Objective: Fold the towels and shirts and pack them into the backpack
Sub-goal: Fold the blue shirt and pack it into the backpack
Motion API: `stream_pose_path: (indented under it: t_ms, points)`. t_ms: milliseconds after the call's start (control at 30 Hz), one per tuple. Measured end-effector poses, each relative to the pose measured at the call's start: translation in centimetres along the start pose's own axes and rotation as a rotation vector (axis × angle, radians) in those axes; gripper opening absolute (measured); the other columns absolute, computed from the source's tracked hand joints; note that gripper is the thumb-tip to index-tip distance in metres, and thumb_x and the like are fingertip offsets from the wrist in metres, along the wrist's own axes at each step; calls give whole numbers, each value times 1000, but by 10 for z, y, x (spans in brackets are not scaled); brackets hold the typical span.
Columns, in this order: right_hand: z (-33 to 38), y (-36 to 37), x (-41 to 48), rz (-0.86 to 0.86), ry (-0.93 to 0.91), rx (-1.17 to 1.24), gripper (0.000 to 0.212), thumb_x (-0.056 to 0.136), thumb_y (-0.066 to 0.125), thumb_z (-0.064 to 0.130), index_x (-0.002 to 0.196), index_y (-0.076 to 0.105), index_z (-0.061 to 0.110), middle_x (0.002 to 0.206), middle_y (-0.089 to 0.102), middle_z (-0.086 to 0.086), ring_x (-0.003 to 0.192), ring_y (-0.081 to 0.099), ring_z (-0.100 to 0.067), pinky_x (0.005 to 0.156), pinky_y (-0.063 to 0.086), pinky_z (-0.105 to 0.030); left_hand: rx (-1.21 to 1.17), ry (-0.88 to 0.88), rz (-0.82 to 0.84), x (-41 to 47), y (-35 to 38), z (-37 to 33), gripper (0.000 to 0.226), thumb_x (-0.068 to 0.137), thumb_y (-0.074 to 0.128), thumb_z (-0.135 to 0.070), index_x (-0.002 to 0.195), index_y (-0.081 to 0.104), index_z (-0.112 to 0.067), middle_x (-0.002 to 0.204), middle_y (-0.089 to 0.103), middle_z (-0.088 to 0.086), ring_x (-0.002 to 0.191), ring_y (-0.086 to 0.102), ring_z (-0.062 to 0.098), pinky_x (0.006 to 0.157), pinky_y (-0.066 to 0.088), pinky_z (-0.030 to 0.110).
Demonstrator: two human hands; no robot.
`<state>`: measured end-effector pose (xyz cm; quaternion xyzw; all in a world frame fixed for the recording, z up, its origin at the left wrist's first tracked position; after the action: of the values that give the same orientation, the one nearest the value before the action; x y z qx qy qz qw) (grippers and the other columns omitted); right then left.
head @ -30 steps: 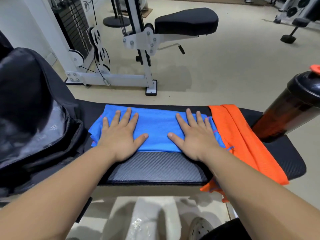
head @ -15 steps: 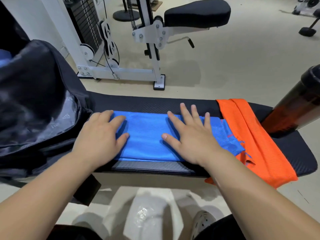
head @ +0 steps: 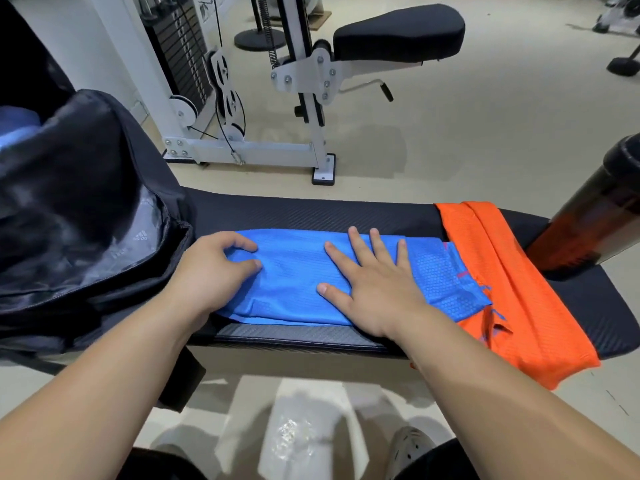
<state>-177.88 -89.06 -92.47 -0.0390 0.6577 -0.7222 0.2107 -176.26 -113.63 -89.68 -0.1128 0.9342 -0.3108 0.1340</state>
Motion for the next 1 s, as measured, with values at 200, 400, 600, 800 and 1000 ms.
stream_pose_path:
  t_ms: [200,400,600,800,1000]
  points:
    - [0,1,0,-5,-5,3,76,89,11,81,155,-10,49,166,-22,6,151,-27,-26,119,-13,-60,-491,-207,107,0,3,1,33,83,69,7,105,74,-17,111,71,13,81,72,28,77,59,38]
    - [4,-9,-3,-34,30,-102,78,89,7,81,157,-6,45,167,-20,3,151,-23,-32,115,-13,-66,-640,-168,146,-4,4,-9,46,84,63,15,118,71,-15,107,72,16,76,72,24,64,59,28]
    - [16,-3,2,38,29,-54,78,88,5,82,155,-12,46,165,-24,3,150,-28,-32,114,-14,-67,-224,13,-76,-4,-17,-11,50,80,67,4,113,73,-34,99,73,-4,67,60,29,68,54,38]
    - [45,0,10,-32,-50,-34,81,88,5,81,158,-3,42,167,-16,2,152,-21,-32,115,-10,-67,-104,62,-163,-8,-49,-24,49,79,67,0,111,73,-37,80,69,-6,52,49,13,51,42,22]
    - [25,-38,2,-271,0,217,76,92,14,72,147,45,29,159,35,-5,144,30,-33,117,27,-48,204,165,-134,-20,-55,-77,48,78,65,-4,110,73,-38,87,70,-5,56,52,18,53,42,25]
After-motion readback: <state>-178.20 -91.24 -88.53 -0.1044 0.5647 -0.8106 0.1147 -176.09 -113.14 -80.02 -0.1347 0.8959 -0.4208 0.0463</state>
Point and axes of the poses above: each hand's wrist, its own x-axis towards the middle knuckle, its own y-axis out of the palm, z = x × y, the point moved 4 cm from there along x, towards the middle knuckle
